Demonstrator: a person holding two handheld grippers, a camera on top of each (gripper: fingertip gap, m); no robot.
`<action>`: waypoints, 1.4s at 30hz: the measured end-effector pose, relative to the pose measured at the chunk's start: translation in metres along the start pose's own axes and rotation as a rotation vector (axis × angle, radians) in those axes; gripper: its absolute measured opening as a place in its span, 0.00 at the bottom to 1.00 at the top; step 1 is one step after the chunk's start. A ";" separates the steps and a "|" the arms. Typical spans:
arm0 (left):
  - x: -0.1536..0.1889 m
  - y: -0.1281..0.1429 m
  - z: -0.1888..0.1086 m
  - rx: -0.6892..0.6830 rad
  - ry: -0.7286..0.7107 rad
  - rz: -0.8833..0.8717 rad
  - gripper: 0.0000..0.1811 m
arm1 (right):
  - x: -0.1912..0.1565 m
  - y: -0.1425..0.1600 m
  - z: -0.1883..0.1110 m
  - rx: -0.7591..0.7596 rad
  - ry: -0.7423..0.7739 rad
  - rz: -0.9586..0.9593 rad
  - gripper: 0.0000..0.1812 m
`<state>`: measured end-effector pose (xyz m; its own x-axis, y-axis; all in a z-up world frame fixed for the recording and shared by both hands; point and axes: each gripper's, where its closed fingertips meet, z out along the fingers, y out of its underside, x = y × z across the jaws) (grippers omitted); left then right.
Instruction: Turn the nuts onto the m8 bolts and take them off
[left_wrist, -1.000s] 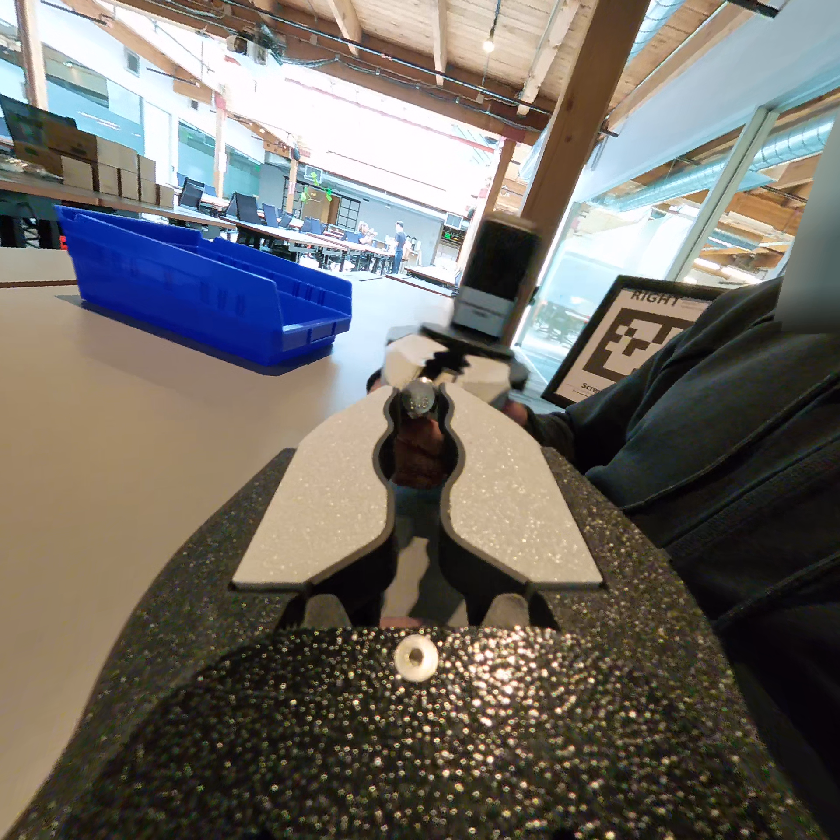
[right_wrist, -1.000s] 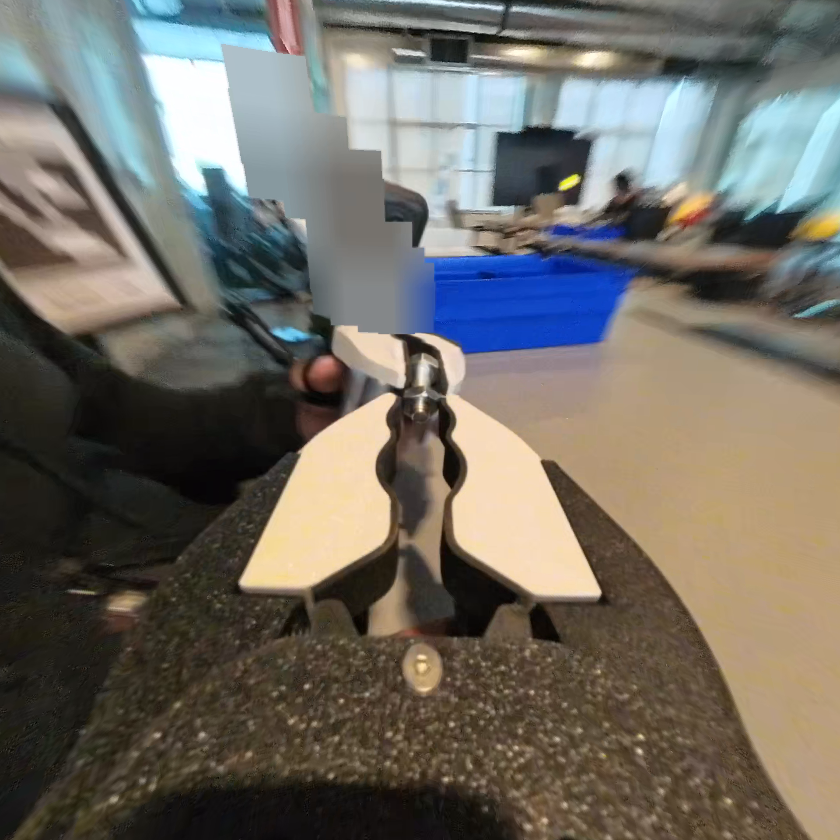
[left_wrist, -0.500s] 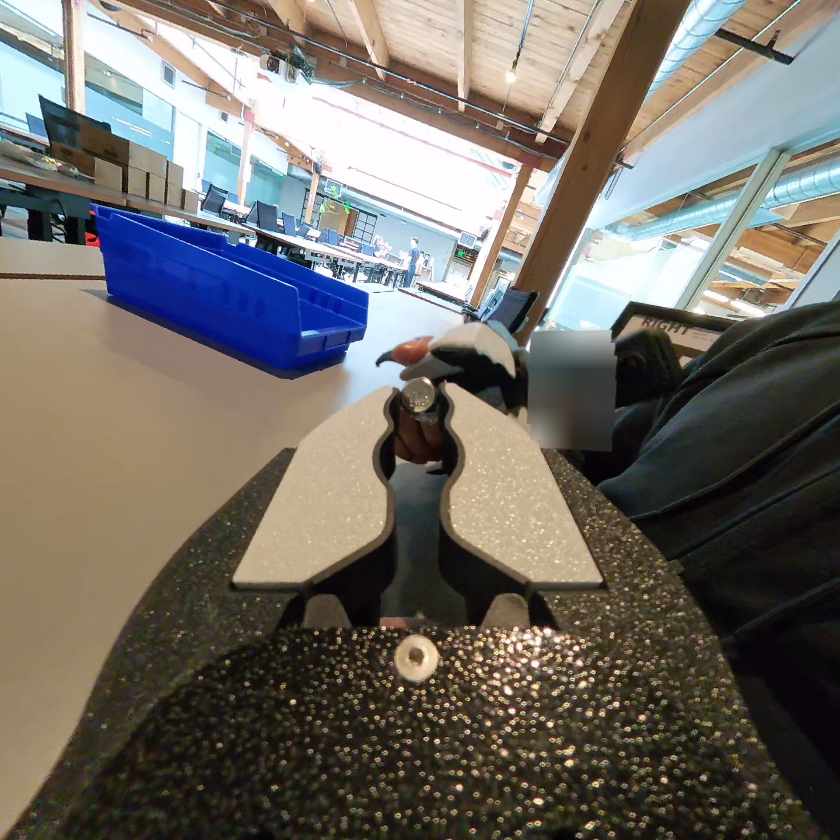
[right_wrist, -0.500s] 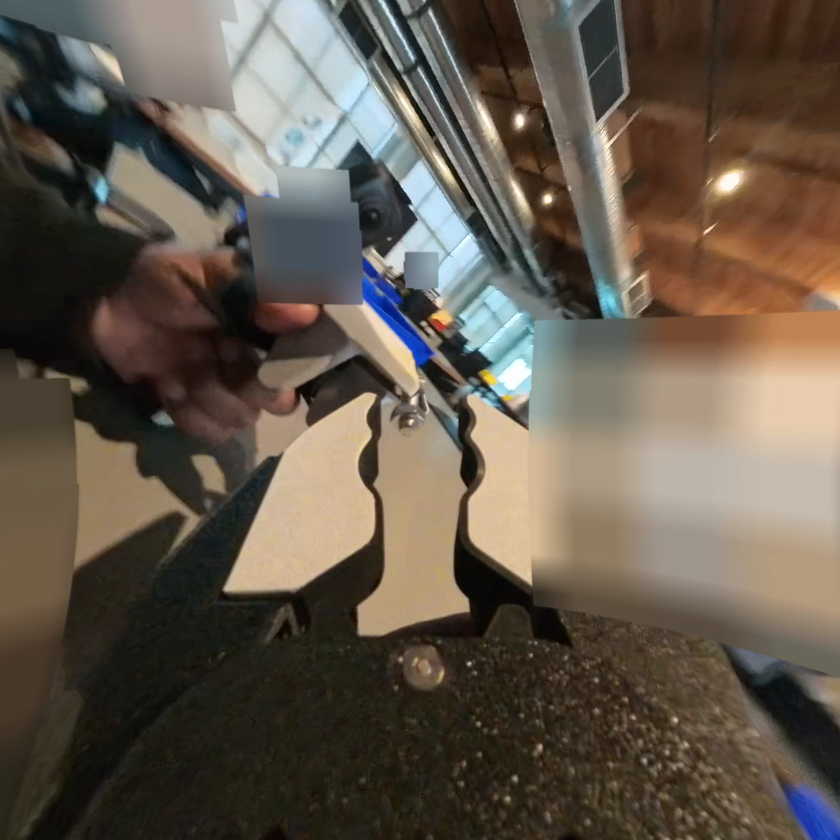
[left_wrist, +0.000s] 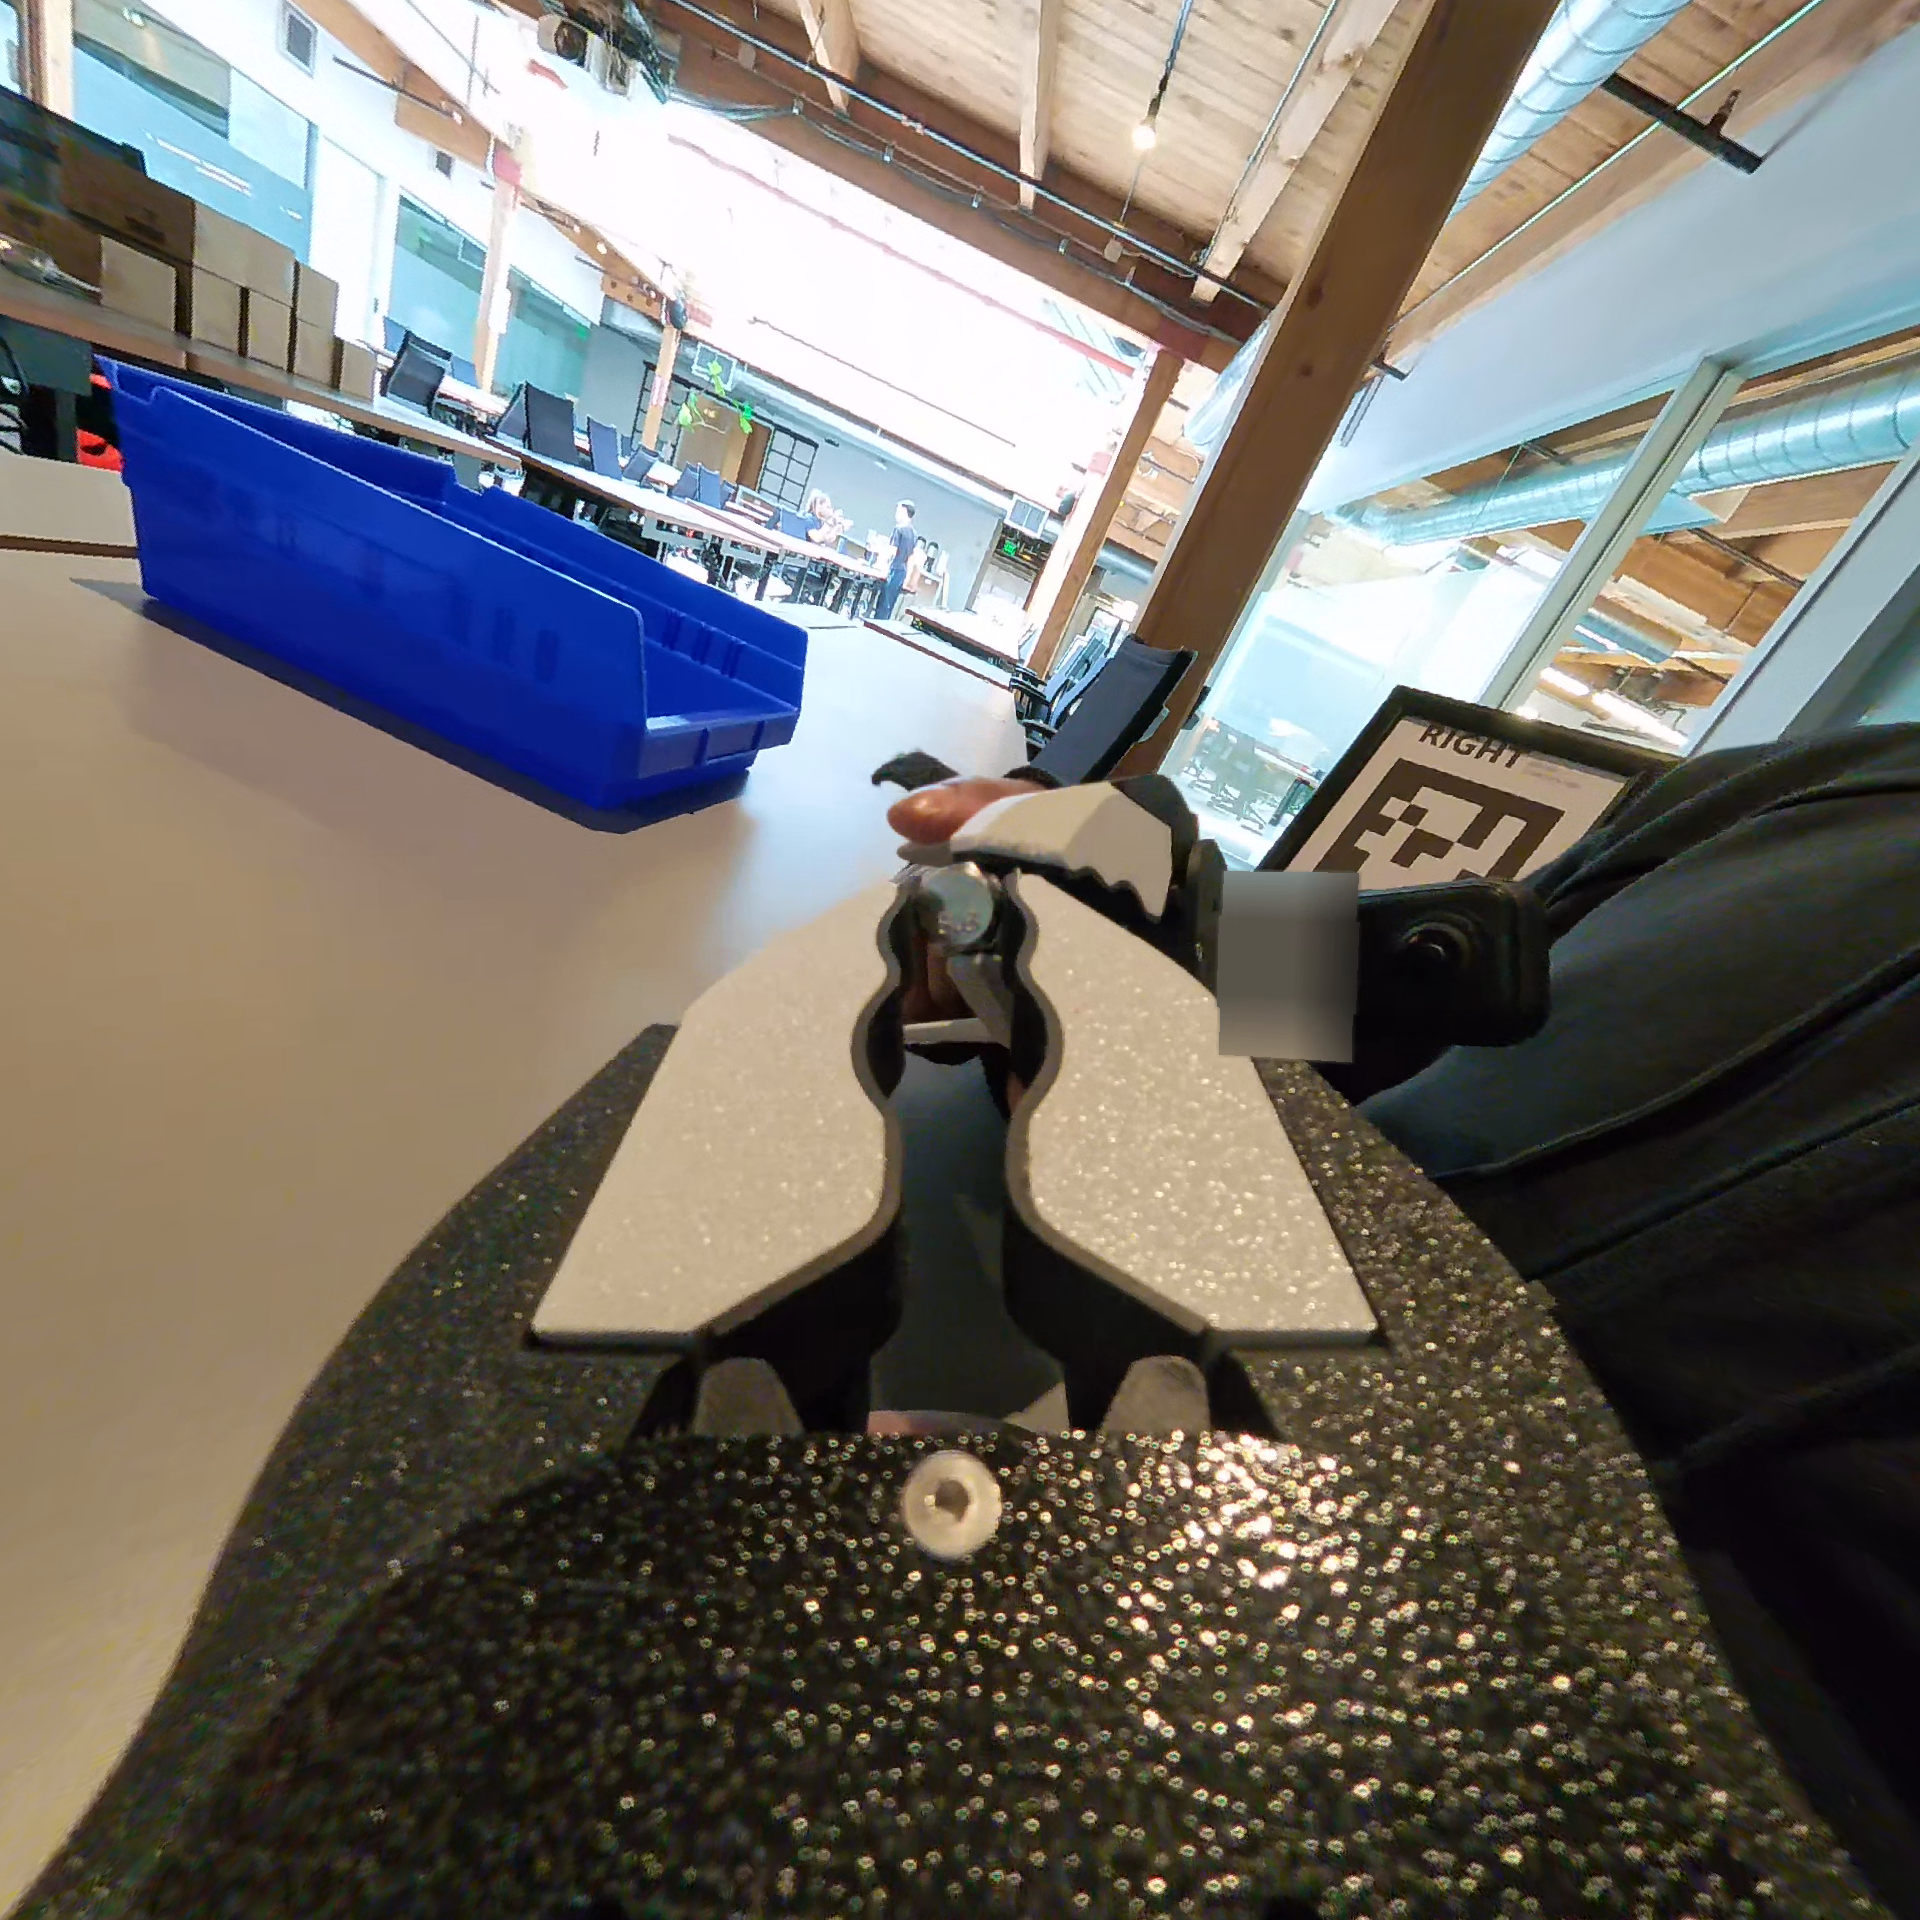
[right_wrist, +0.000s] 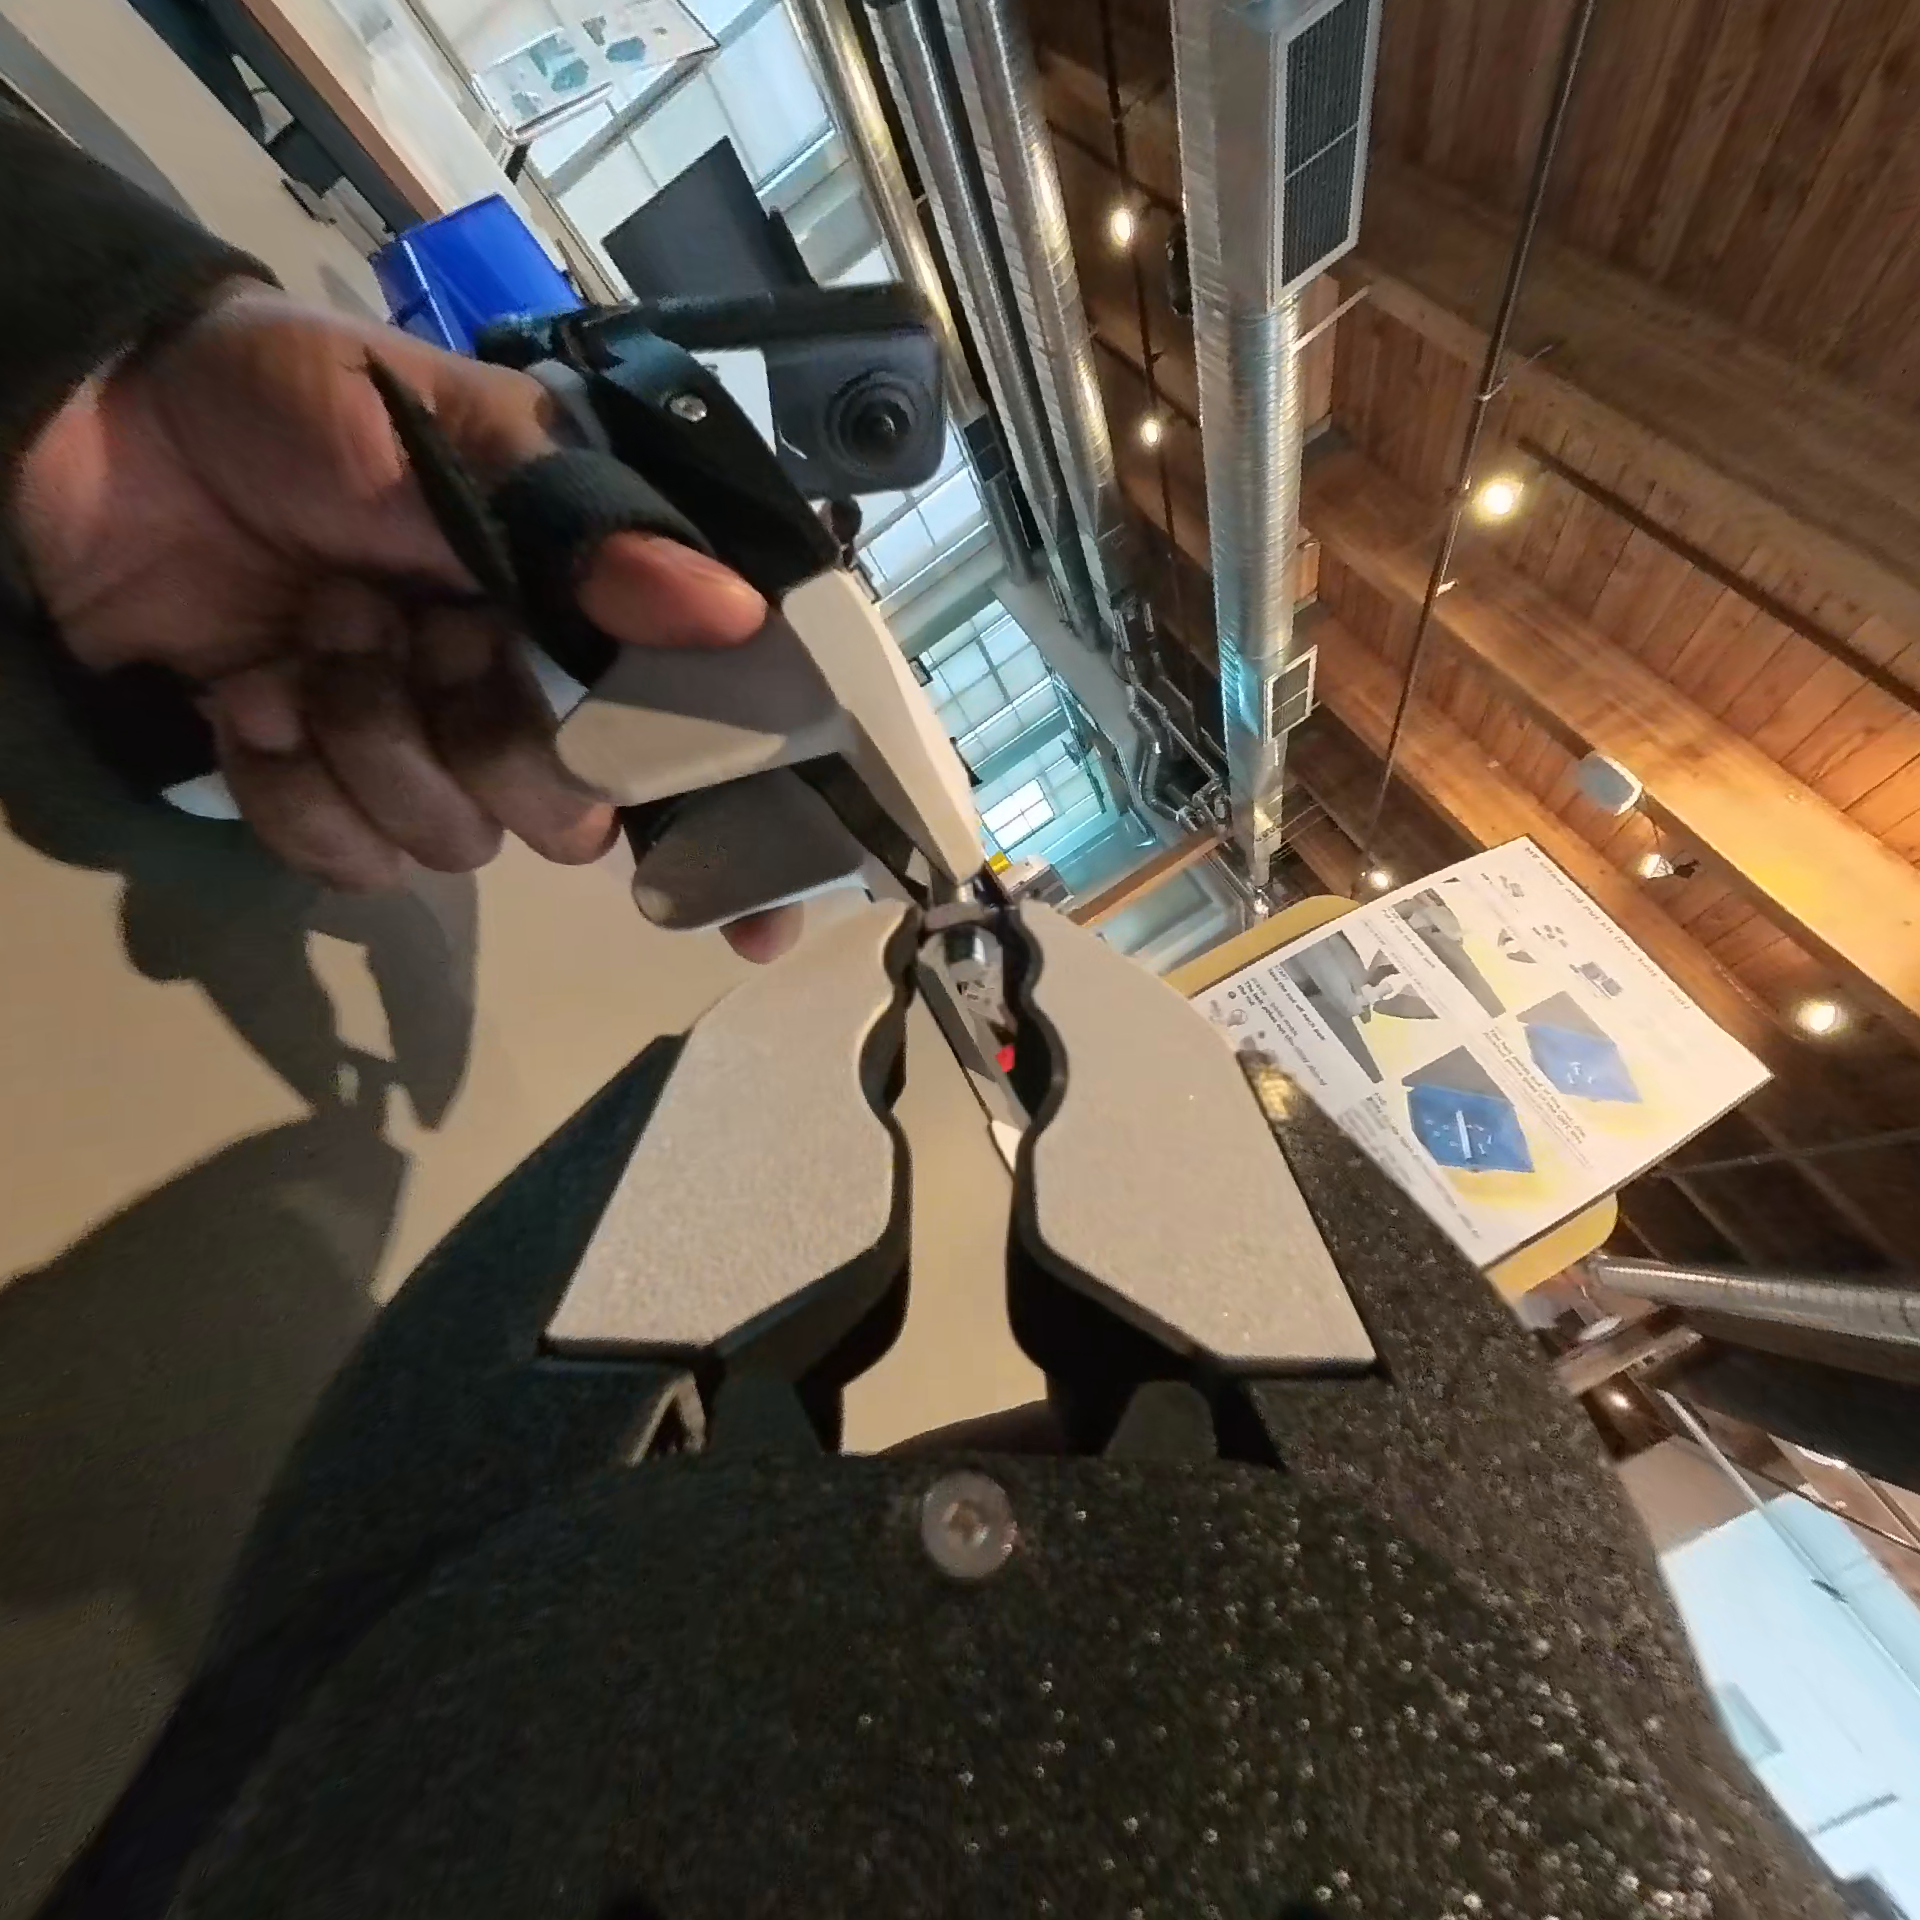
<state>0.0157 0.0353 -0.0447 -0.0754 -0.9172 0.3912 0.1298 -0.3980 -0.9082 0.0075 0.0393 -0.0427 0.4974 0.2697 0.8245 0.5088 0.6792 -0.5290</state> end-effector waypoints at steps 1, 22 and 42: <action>0.000 0.000 0.001 -0.002 0.001 -0.002 0.08 | 0.000 0.000 0.000 -0.001 -0.007 0.014 0.08; 0.005 -0.005 0.004 0.037 0.044 0.045 0.08 | 0.015 -0.010 -0.012 0.116 -0.114 0.431 0.18; 0.010 -0.003 0.005 0.028 0.069 0.062 0.08 | 0.004 -0.008 -0.010 0.109 -0.326 0.900 0.08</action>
<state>0.0193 0.0275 -0.0372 -0.1341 -0.9372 0.3221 0.1643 -0.3415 -0.9254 0.0117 0.0280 -0.0372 0.4414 0.8859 0.1428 -0.0440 0.1803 -0.9826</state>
